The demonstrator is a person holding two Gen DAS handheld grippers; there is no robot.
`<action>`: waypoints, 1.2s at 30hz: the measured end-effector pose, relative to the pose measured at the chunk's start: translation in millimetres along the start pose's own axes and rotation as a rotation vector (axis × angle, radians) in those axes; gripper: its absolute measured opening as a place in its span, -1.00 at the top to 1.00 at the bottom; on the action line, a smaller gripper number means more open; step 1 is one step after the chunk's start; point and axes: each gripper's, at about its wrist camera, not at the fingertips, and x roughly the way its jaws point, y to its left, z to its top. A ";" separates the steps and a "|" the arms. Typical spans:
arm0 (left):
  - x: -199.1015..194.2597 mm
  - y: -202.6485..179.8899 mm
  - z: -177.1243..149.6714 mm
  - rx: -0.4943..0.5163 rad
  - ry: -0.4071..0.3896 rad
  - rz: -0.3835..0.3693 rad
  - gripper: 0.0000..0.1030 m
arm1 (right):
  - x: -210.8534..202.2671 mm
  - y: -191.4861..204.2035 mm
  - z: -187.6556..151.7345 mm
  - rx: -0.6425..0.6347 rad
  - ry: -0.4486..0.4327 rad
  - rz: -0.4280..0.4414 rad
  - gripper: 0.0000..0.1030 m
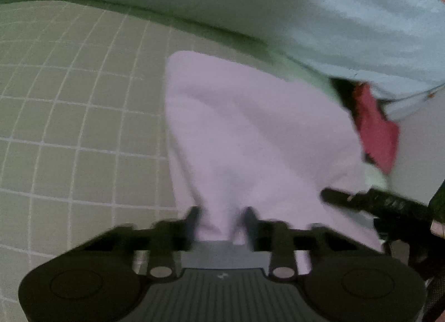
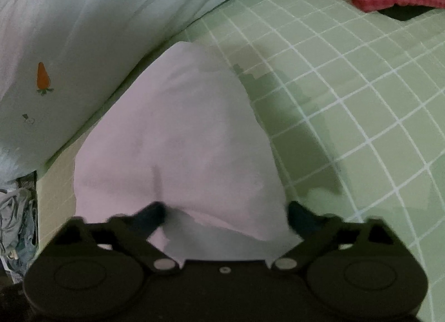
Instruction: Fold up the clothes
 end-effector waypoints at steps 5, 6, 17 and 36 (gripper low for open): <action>-18.5 -23.6 -1.0 0.099 -0.049 -0.032 0.81 | -35.2 16.8 -15.3 -0.016 -0.088 -0.039 0.44; -23.2 -29.6 -0.7 0.118 -0.056 -0.057 0.81 | -41.8 17.9 -18.8 -0.007 -0.100 -0.046 0.49; -22.0 -124.0 -9.7 0.267 -0.052 -0.187 0.82 | -121.2 -22.6 -34.5 0.073 -0.266 -0.084 0.58; 74.1 -380.2 51.9 0.368 -0.236 -0.354 0.81 | -238.6 -201.5 139.2 0.080 -0.522 -0.036 0.66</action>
